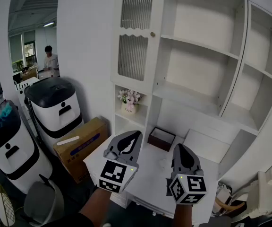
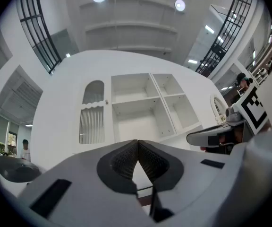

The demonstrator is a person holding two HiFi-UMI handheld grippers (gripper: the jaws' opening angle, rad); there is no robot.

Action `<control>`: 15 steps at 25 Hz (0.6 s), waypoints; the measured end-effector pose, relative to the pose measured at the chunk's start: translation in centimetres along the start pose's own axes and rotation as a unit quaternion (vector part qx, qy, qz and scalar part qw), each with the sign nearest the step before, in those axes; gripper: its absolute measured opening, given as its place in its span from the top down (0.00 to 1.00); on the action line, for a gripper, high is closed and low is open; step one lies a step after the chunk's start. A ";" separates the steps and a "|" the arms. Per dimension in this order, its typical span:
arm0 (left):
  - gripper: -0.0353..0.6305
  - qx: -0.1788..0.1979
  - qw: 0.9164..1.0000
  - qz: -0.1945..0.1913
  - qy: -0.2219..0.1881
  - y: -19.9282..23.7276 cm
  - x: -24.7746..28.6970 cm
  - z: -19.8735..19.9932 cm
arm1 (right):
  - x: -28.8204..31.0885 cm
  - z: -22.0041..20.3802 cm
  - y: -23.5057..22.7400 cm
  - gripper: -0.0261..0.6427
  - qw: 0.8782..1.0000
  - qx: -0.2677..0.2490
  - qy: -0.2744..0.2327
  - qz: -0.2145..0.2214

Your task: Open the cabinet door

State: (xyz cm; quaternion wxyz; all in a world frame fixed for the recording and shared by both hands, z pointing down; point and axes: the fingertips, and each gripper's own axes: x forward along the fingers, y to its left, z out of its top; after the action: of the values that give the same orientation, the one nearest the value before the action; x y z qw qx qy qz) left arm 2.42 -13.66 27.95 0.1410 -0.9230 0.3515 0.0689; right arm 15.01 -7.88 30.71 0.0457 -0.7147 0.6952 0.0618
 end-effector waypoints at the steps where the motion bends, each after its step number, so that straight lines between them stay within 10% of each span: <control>1: 0.93 -0.001 1.000 -0.001 0.001 0.0 -0.1 -0.1 | 0.0 -0.2 0.1 0.93 1.000 0.001 0.002 0.000; 15: 0.93 -0.005 1.000 -0.007 0.012 -0.5 0.6 -0.9 | 0.3 -1.1 -0.4 0.93 1.000 0.001 0.007 0.008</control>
State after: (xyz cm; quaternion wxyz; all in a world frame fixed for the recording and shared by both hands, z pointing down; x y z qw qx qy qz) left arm 3.18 -13.96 28.83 0.1331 -0.9267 0.3466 0.0588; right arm 15.42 -8.34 31.71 0.0412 -0.7095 0.7012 0.0569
